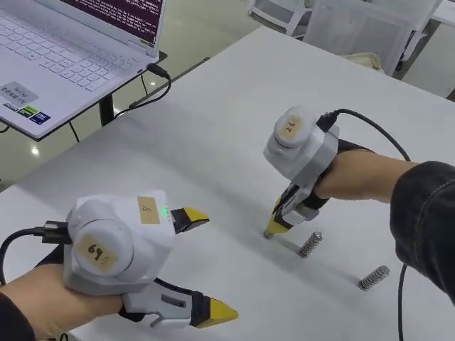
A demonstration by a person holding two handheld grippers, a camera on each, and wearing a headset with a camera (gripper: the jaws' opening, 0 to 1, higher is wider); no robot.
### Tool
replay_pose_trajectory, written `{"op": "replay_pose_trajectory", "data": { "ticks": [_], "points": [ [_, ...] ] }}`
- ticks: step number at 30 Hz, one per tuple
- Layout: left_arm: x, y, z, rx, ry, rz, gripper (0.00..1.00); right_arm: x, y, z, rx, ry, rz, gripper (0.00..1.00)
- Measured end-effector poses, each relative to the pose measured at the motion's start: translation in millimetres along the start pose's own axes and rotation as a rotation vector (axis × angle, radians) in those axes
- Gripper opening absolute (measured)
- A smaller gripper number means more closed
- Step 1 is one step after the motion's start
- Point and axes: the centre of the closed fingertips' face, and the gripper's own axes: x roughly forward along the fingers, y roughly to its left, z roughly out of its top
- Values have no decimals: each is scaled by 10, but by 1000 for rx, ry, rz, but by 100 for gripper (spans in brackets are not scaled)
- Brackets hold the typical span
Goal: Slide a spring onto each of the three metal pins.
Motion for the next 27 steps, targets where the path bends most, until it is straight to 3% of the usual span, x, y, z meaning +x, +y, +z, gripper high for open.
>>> {"op": "replay_pose_trajectory", "data": {
  "ticks": [12,27],
  "points": [
    [0,-11,-10,-1,3,-4,71,50,-17,2,-5,-8,2,10],
    [7,-8,-11,2,8,-7,72,5,-57,-6,1,-41,-19,31]
  ]
}}
